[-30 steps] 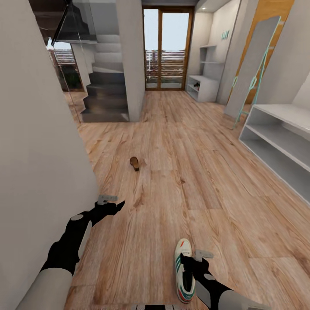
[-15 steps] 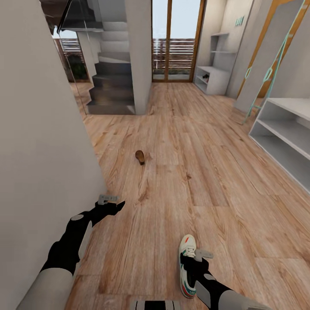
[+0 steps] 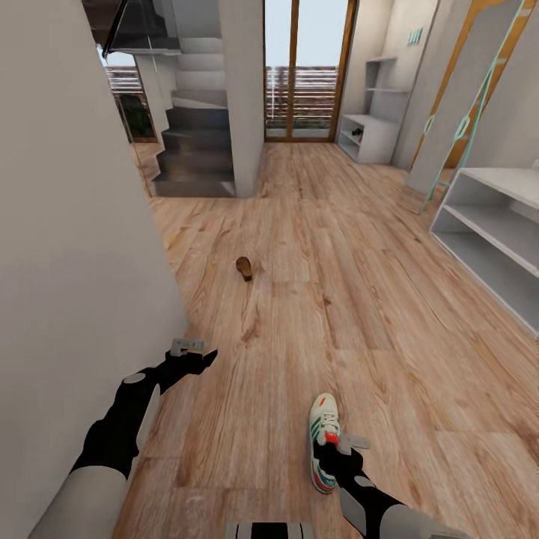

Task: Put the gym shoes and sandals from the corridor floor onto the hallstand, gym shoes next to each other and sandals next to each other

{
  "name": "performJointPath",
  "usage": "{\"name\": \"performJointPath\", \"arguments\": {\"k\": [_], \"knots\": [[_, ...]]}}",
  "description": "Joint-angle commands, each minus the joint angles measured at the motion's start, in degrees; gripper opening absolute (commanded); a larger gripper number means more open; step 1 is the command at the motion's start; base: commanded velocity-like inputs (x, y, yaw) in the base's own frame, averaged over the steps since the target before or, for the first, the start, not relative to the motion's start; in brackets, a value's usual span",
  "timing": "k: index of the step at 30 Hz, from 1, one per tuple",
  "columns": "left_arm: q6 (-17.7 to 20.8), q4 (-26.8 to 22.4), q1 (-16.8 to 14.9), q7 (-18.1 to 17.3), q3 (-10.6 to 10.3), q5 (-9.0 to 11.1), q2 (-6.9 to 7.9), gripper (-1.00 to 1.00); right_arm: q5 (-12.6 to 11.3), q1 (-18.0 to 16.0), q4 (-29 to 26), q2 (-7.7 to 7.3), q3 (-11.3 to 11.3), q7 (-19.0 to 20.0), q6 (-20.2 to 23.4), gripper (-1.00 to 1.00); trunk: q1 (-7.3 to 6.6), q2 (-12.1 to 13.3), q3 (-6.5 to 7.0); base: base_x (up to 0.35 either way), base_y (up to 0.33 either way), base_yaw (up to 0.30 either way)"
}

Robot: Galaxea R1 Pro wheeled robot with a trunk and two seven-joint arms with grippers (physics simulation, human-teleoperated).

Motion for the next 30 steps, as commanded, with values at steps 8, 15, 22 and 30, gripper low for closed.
{"name": "performJointPath", "arguments": {"k": [8, 15, 22, 30], "knots": [[0.21, -0.08, -0.01, -0.56, 0.29, -0.6, -0.09, 1.0, -0.1, -0.03, 0.05, 0.02, -0.25, -0.02, -0.22, 1.0, -0.02, -0.02, -0.04, -0.026, 0.0, 0.0], [0.24, -0.08, -0.02, -0.56, 0.27, -0.6, -0.07, 1.0, -0.1, -0.03, 0.05, 0.03, -0.27, -0.02, -0.22, 1.0, 0.0, -0.03, -0.27, -0.001, 0.0, 0.0], [0.23, -0.08, -0.02, -0.56, 0.21, -0.6, -0.09, 1.0, -0.1, -0.03, 0.05, 0.02, -0.34, -0.02, -0.22, 1.0, 0.16, -0.11, -1.82, 0.0, 0.0, 0.0], [0.21, -0.08, -0.04, -0.56, 0.27, -0.6, -0.09, 1.0, -0.41, -0.03, 0.05, 0.02, -0.42, -0.02, -0.21, 1.0, 0.16, -0.11, -2.13, 0.0, 0.0, 0.0]]}}
